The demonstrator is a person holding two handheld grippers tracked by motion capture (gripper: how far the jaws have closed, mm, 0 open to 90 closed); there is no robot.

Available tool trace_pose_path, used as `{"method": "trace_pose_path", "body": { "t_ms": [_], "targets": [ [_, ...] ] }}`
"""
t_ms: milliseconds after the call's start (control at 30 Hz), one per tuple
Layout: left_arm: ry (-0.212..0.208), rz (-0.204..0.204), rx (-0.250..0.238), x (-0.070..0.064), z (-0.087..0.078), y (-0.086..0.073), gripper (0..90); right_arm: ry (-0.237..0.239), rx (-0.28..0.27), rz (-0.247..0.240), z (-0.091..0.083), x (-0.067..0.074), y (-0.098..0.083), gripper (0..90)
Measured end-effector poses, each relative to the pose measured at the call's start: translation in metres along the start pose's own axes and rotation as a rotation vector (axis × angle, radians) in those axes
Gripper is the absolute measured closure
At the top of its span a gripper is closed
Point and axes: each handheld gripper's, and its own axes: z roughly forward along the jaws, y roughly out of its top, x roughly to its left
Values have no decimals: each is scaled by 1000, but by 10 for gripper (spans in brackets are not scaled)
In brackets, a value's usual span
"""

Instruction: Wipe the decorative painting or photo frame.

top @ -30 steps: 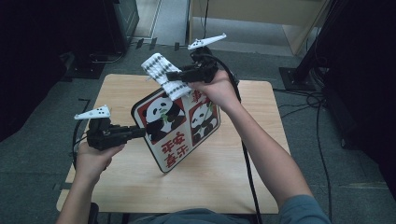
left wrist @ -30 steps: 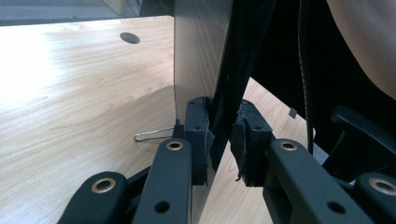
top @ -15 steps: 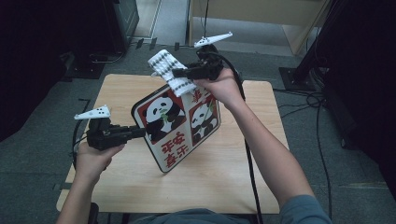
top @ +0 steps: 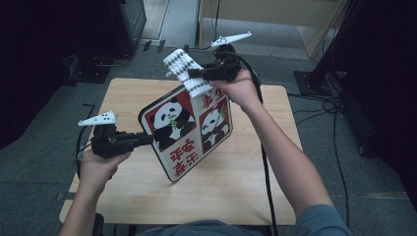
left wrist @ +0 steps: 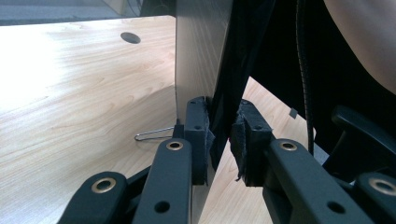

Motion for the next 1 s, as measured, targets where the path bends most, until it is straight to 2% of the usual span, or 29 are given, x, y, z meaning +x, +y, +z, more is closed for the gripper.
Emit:
{"method": "trace_pose_path", "body": {
  "t_ms": [200, 1000],
  "targets": [
    [-2, -3, -1, 0, 0, 0, 774, -18, -2, -13, -2, -4, 0, 636],
    [0, -8, -3, 1, 0, 0, 774, -53, 3, 42, -17, -33, 2, 647]
  ]
}}
